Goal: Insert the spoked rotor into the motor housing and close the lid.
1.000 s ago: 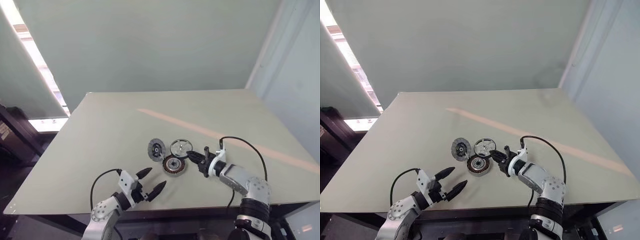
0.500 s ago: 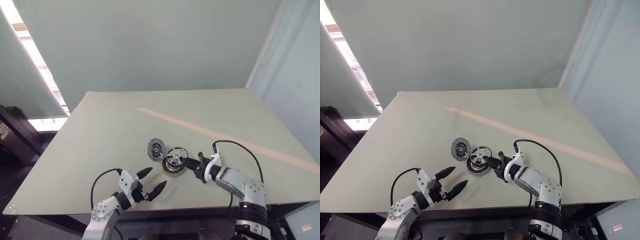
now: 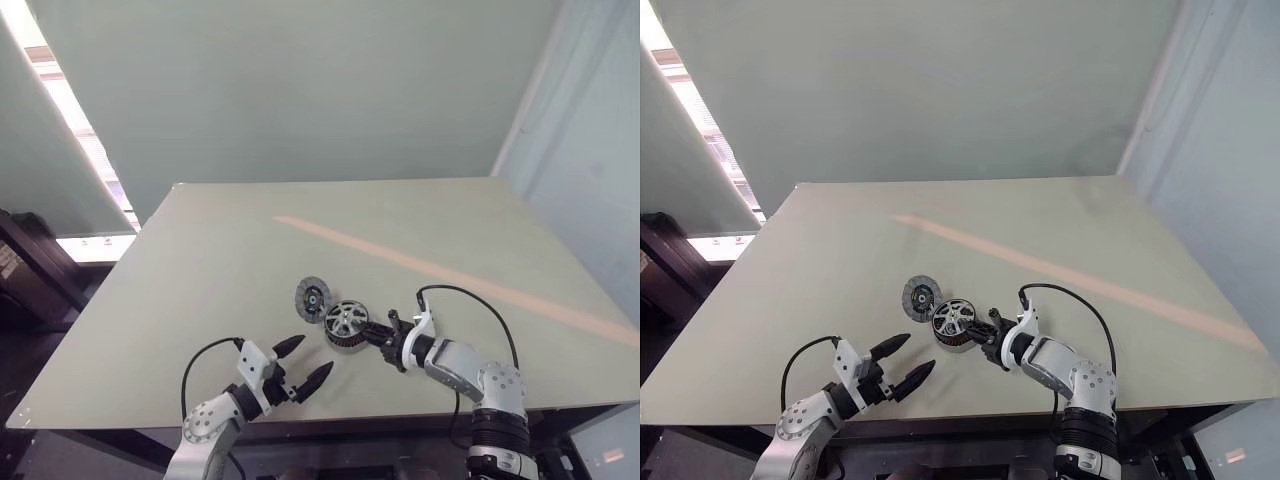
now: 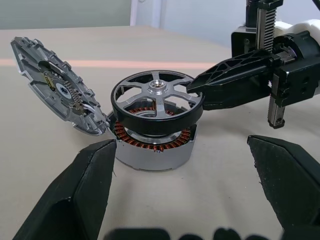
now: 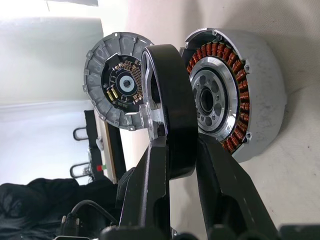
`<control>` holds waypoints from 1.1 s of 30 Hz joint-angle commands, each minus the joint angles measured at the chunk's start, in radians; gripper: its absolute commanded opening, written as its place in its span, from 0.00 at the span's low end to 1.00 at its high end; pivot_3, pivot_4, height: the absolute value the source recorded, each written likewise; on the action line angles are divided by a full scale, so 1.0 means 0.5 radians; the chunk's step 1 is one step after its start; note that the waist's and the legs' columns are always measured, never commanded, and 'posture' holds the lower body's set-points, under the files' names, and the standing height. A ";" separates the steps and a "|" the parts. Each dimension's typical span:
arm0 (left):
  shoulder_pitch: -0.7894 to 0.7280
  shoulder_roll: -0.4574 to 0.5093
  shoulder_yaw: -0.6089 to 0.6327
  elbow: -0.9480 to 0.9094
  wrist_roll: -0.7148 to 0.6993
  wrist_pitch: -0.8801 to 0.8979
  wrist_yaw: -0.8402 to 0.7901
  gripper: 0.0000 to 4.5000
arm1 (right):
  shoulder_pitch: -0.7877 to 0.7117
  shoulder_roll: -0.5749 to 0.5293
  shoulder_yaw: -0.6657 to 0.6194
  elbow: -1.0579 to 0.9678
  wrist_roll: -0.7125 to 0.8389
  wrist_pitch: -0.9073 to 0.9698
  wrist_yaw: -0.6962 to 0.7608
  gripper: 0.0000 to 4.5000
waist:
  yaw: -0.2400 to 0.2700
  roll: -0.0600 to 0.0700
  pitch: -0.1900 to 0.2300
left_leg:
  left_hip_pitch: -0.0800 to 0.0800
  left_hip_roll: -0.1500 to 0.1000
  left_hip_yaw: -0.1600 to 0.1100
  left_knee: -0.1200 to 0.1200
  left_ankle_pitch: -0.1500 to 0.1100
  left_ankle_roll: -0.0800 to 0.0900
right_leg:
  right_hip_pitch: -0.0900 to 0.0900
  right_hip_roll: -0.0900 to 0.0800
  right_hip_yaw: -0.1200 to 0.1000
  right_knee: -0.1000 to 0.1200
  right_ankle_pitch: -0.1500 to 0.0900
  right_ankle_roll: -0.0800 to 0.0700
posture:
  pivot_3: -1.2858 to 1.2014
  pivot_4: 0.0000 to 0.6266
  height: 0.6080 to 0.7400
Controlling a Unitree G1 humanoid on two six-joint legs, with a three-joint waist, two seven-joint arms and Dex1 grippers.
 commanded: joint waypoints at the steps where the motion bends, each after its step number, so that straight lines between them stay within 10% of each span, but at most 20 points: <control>1: -0.015 0.003 -0.003 -0.054 0.013 -0.030 -0.001 1.00 | 0.022 0.138 0.047 -0.028 0.064 -0.025 0.015 0.08 | 0.000 0.000 0.000 | 0.000 0.000 0.000 0.000 0.000 0.000 | 0.000 0.000 0.000 0.000 0.000 0.000 | 0.52 0.00 1.00; 21: -0.025 -0.004 -0.001 -0.031 0.016 -0.046 -0.005 1.00 | 0.004 0.112 0.155 0.054 -0.071 -0.110 0.079 0.08 | 0.000 0.000 0.000 | 0.000 0.000 0.000 0.000 0.000 0.000 | 0.000 0.000 0.000 0.000 0.000 0.000 | 0.52 0.00 1.00; 33: -0.032 -0.008 -0.010 -0.020 0.019 -0.047 -0.014 1.00 | 0.037 0.080 0.195 -0.098 -0.076 -0.104 0.167 0.99 | 0.000 0.000 0.000 | 0.001 0.000 0.000 0.000 0.000 0.000 | 0.001 0.000 0.000 0.001 0.000 0.000 | 0.52 0.00 1.00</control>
